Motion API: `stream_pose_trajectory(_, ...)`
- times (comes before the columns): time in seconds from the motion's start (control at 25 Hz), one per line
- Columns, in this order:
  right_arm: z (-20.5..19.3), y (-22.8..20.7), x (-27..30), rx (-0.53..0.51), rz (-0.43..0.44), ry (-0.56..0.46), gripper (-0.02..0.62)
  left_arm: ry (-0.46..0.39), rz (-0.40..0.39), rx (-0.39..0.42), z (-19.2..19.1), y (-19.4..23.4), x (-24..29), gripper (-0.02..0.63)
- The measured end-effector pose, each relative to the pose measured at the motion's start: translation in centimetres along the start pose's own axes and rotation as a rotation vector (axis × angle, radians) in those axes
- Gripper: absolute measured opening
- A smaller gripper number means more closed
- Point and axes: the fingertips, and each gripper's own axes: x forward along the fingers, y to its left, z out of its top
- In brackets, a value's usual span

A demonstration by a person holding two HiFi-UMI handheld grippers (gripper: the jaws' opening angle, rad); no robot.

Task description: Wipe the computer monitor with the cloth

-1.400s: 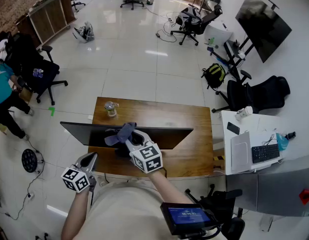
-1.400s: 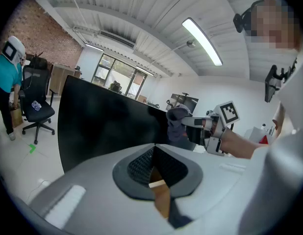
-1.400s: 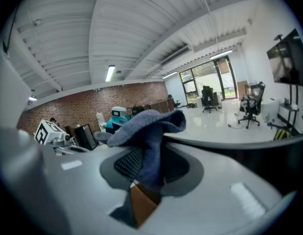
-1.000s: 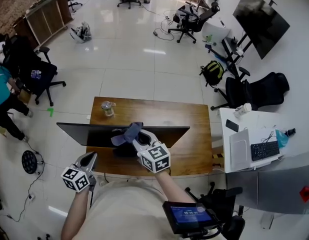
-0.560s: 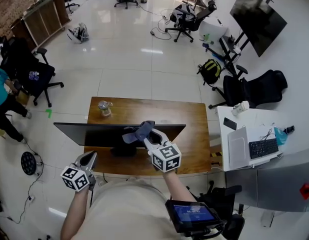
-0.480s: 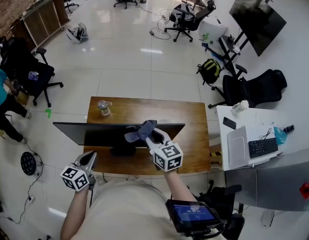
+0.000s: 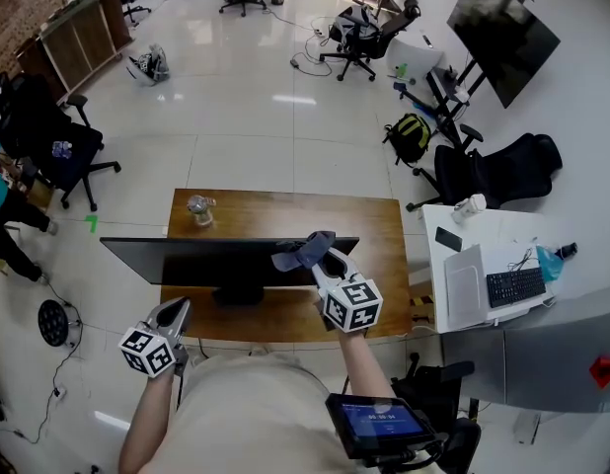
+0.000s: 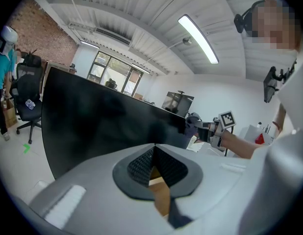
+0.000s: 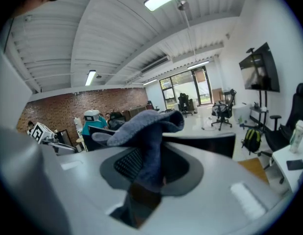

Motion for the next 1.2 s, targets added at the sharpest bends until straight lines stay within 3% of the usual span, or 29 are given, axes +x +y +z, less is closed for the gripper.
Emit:
stream_pose_trajectory(0.68, 0.2, -7.1, -4.2, 0.034, -0.172, -0.027, 0.1, 0.001, 0.012, -0.017, -1.5, -0.3, -0.9, -0.008)
stream_pose_trajectory(1.2, -1.0, -9.4, -5.3, 0.031, -0.288, -0.027, 0.098, 0.004, 0.018, -0.029, -1.6, 0.1, -1.6, -0.008)
